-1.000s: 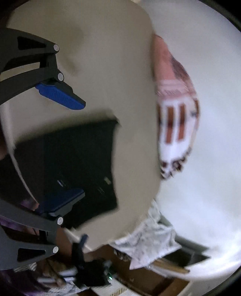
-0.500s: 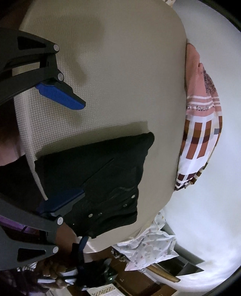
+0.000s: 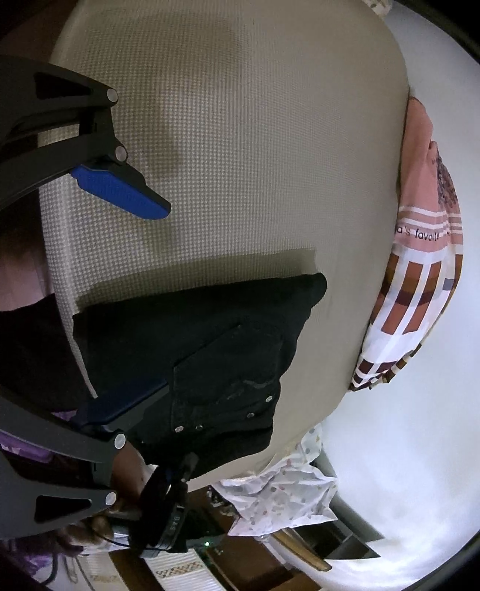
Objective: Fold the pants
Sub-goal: 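Press and straighten the folded pants with the right gripper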
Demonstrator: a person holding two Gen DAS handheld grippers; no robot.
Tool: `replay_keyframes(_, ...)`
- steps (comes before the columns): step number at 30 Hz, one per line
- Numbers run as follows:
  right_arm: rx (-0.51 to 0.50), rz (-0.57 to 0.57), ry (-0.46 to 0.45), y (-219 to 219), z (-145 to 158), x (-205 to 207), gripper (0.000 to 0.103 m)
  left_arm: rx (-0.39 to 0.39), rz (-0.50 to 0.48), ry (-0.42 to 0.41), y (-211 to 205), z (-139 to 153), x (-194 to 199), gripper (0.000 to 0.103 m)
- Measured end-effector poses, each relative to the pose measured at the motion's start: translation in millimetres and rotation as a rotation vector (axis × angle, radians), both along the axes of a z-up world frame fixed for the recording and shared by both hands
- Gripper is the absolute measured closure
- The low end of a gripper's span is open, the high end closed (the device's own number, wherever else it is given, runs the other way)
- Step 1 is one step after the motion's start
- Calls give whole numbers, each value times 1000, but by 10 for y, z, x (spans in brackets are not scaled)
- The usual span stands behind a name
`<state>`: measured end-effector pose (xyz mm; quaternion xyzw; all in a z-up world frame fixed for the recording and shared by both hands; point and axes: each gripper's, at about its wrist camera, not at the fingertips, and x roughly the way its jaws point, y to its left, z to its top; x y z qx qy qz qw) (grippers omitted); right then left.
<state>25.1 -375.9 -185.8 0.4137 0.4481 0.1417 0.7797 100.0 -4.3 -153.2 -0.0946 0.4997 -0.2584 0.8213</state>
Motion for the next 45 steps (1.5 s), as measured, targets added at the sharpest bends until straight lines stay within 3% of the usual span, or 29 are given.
replay_keyframes(5, 156, -55, -47, -141, 77, -134, 89, -9, 14, 15, 25, 8, 9, 16)
replay_keyframes(10, 196, -53, -95, -196, 303, -329, 89, -38, 19, 22, 20, 17, -5, 16)
replay_keyframes(13, 194, -68, -33, -266, 84, -414, 90, -15, 6, 30, -43, -36, -4, 16)
replay_keyframes(16, 270, -103, 65, -286, -275, -437, 91, -16, -7, 56, -101, -105, -3, 16)
replay_keyframes(24, 361, -107, 78, -342, -414, -456, 91, -10, -80, 3, -503, -118, 75, 16)
replay_keyframes(30, 388, -98, 58, -464, -303, -452, 81, 63, -164, -30, -796, -235, 8, 16)
replay_keyframes(33, 314, -128, 4, -682, -109, -496, 67, 59, -168, -22, -808, -265, 11, 16)
replay_keyframes(37, 325, -125, -34, -902, -10, -485, 53, 52, -161, 1, -792, -311, 12, 16)
replay_keyframes(45, 317, -13, 2, -703, -162, -244, 44, 81, -157, 14, -801, -329, -27, 16)
